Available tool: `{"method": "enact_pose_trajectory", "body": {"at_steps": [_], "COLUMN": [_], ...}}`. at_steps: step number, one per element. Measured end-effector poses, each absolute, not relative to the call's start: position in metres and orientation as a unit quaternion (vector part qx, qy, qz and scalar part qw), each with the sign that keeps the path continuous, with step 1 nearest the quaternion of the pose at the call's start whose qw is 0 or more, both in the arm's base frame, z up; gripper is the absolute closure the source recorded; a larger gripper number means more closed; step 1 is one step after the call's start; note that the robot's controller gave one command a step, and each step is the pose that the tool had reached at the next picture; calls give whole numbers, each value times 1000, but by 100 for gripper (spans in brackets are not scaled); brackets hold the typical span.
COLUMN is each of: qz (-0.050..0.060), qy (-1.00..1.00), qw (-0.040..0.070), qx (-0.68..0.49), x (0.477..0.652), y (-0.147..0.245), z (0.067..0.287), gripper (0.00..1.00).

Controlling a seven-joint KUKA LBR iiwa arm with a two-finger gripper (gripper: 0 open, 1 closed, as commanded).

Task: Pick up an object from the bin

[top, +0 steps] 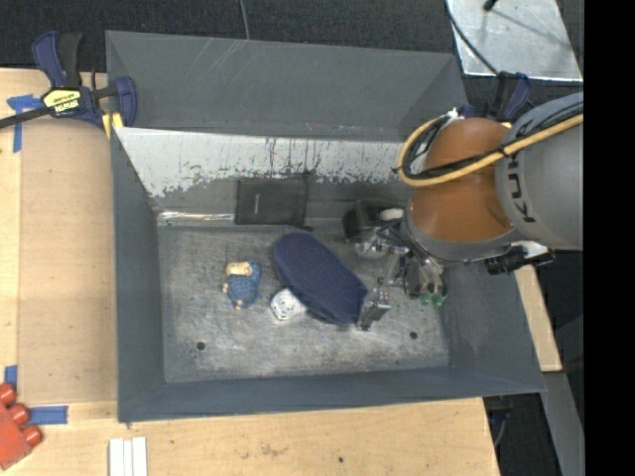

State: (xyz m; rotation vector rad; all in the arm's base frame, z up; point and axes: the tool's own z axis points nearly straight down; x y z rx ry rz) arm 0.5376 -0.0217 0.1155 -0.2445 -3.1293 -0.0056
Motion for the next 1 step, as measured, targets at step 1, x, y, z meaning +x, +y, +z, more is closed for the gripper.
{"method": "enact_pose_trajectory", "body": {"at_steps": [1], "qz": [1], "qy": [-999], "qw": [-6], "qx": [-32], "x": [528], "y": [-1], "z": [73], "gripper": [0]}}
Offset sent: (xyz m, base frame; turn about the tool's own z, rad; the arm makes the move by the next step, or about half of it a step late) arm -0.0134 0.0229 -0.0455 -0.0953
